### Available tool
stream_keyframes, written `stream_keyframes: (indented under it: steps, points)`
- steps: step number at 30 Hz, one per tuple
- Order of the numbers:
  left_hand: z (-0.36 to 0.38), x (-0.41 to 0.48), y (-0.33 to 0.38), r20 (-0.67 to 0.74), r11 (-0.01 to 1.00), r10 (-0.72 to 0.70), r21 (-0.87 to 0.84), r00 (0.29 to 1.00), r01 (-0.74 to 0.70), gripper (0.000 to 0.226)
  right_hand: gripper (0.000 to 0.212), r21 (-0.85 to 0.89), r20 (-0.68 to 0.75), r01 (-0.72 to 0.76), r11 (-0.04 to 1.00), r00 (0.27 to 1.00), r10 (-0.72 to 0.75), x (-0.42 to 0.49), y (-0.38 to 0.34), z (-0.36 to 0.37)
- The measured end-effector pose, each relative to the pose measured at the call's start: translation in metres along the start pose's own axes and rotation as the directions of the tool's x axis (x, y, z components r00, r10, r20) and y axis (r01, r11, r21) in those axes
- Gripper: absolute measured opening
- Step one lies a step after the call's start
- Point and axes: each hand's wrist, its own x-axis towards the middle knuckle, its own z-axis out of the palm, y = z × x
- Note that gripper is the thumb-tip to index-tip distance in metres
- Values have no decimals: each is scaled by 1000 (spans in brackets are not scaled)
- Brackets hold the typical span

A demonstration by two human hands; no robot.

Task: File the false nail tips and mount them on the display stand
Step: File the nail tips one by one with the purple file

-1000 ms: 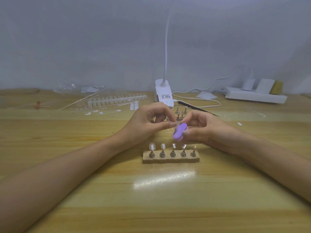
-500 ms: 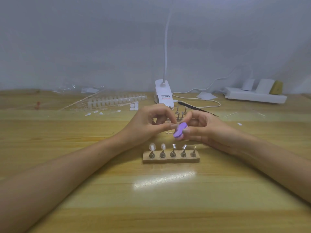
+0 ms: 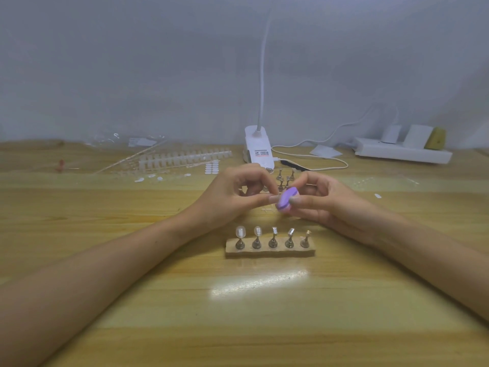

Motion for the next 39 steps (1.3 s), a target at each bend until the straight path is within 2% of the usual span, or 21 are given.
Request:
stream_keyframes:
  steps: [2, 5, 8, 11, 15, 18, 21, 25, 28, 32, 35, 39]
  points:
    - [0, 1, -1, -20, 1000, -3, -7, 1000, 3, 7, 22, 24, -20, 2, 1000, 1000, -1, 0, -1, 0]
    - [-1, 1, 0, -20, 1000, 11, 19, 1000, -11, 7, 21, -39, 84, -14, 999, 996, 18, -2, -1, 3]
    - [-1, 1, 0, -13, 1000, 17, 22, 1000, -17, 7, 19, 17, -10, -3, 1000, 1000, 3, -1, -1, 1]
    - [-1, 1, -1, -12, 1000, 17, 24, 1000, -17, 8, 19, 5, 74, -24, 1000, 997, 24, -1, -1, 1]
    - [-1, 1, -2, -19, 999, 20, 26, 1000, -20, 7, 18, 42, -16, 1, 999, 1000, 0, -1, 0, 0]
    - [-1, 1, -2, -14, 1000, 15, 25, 1000, -15, 7, 19, -2, 80, -26, 1000, 996, 26, -1, -1, 2]
    - [0, 1, -2, 2, 1000, 17, 13, 1000, -17, 6, 20, 52, -19, -20, 998, 1000, 21, 0, -2, -1]
    - [-1, 1, -3, -10, 1000, 17, 20, 1000, -16, 6, 17, -17, 117, -34, 999, 992, 36, -1, -1, 0]
    - [0, 2, -3, 2, 1000, 21, 23, 1000, -21, 5, 21, 33, -8, -8, 999, 1000, 8, 0, -1, -1]
    - [0, 1, -3, 9, 999, 28, 24, 1000, -29, 5, 21, -5, 109, -29, 1000, 994, 30, -1, -1, 1]
    - [0, 2, -3, 6, 999, 30, 19, 1000, -30, 5, 23, 24, -5, -9, 1000, 1000, 9, 0, -1, 0]
    - [-1, 1, -3, 12, 1000, 18, 12, 1000, -18, 5, 22, 2, 95, -14, 1000, 995, 14, 0, 0, 1]
